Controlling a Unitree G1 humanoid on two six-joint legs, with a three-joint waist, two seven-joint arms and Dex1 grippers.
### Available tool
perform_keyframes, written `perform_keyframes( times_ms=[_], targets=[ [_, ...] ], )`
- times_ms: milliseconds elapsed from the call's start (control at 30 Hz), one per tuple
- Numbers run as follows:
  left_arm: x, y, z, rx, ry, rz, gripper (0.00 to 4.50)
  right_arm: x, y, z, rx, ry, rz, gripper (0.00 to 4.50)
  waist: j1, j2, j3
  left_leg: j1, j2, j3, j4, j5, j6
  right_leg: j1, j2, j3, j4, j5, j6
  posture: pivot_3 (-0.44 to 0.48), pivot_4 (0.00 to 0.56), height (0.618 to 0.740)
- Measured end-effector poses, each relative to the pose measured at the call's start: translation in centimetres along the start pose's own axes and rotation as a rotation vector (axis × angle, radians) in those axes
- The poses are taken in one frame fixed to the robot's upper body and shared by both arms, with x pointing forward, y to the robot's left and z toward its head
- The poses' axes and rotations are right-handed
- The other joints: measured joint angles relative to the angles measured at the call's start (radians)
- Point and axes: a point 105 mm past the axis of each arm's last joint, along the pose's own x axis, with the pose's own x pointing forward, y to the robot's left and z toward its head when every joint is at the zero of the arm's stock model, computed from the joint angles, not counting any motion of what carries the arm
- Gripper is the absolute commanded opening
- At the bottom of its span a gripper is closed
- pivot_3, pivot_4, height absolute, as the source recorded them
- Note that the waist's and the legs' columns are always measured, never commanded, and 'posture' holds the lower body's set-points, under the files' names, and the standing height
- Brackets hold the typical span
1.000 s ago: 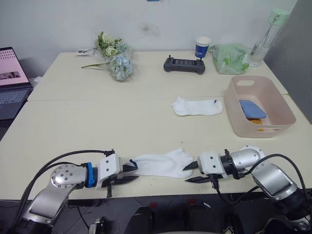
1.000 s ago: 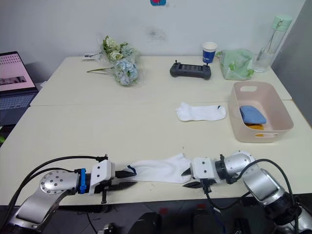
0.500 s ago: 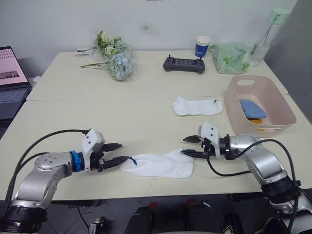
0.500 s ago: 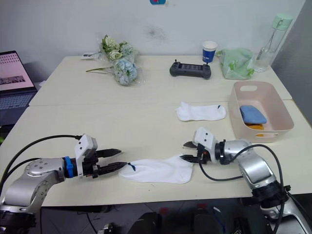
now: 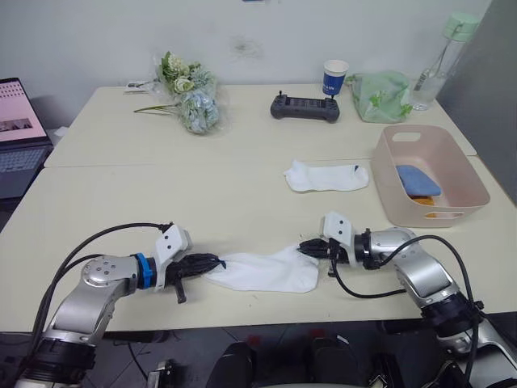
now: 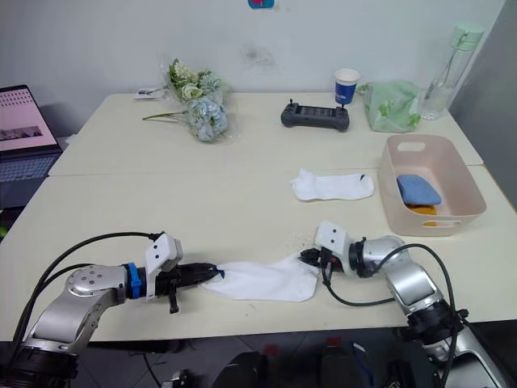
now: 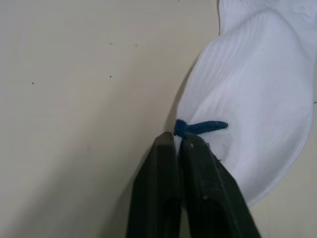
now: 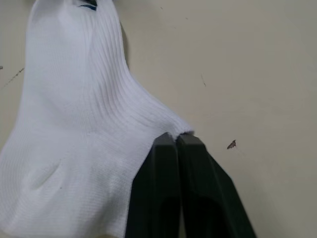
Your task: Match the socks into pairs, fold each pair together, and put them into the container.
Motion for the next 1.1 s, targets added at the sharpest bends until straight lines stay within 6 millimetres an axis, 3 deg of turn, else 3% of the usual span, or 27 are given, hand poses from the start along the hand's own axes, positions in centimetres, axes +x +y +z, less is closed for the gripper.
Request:
perform_keyframes(
  times_ms=[200, 400, 600, 700, 833, 900, 967, 1100],
  targets=[
    [0.0, 0.2, 0.0, -0.034, 0.005, 0.003, 0.01, -0.3, -0.2, 0.0, -0.001, 0.000, -0.006, 0.00, 0.000, 0.000, 0.000, 0.000, 0.000, 0.000, 0.000, 0.000, 0.000, 0.000, 0.000, 0.000, 0.000, 0.000, 0.000, 0.000, 0.150, 0.740],
    [0.0, 0.4, 0.0, -0.149, 0.017, 0.016, 0.01, -1.9, -1.5, -0.3, 0.005, 0.014, -0.094, 0.00, 0.000, 0.000, 0.000, 0.000, 0.000, 0.000, 0.000, 0.000, 0.000, 0.000, 0.000, 0.000, 0.000, 0.000, 0.000, 0.000, 0.150, 0.740],
    [0.0, 1.1, 0.4, -0.143, 0.012, 0.044, 0.01, -1.9, -0.9, -0.3, 0.019, 0.008, -0.101, 0.00, 0.000, 0.000, 0.000, 0.000, 0.000, 0.000, 0.000, 0.000, 0.000, 0.000, 0.000, 0.000, 0.000, 0.000, 0.000, 0.000, 0.150, 0.740],
    [0.2, 1.8, 1.0, -0.111, -0.001, 0.062, 0.63, -1.6, -0.6, 0.3, 0.018, -0.006, -0.095, 0.00, 0.000, 0.000, 0.000, 0.000, 0.000, 0.000, 0.000, 0.000, 0.000, 0.000, 0.000, 0.000, 0.000, 0.000, 0.000, 0.000, 0.150, 0.740],
    [0.1, 1.8, 1.0, -0.110, 0.000, 0.056, 1.87, -1.5, -0.6, 0.4, 0.030, -0.013, -0.104, 0.95, 0.000, 0.000, 0.000, 0.000, 0.000, 0.000, 0.000, 0.000, 0.000, 0.000, 0.000, 0.000, 0.000, 0.000, 0.000, 0.000, 0.150, 0.740],
    [-0.1, 1.9, 0.8, -0.109, 0.010, 0.059, 2.61, -1.7, -0.8, 0.5, 0.016, -0.017, -0.115, 1.76, 0.000, 0.000, 0.000, 0.000, 0.000, 0.000, 0.000, 0.000, 0.000, 0.000, 0.000, 0.000, 0.000, 0.000, 0.000, 0.000, 0.150, 0.740],
    [-0.6, 2.1, 0.7, -0.108, 0.022, 0.072, 3.13, -2.2, -1.2, 0.7, -0.006, -0.022, -0.134, 2.01, 0.000, 0.000, 0.000, 0.000, 0.000, 0.000, 0.000, 0.000, 0.000, 0.000, 0.000, 0.000, 0.000, 0.000, 0.000, 0.000, 0.150, 0.740],
    [-1.7, 2.7, 1.6, -0.101, -0.017, 0.117, 3.13, -2.9, -1.5, 2.2, -0.056, -0.060, -0.144, 2.01, 0.000, 0.000, 0.000, 0.000, 0.000, -0.001, 0.000, 0.000, 0.000, 0.000, -0.001, 0.000, 0.000, 0.000, 0.000, 0.000, 0.150, 0.740]
  ],
)
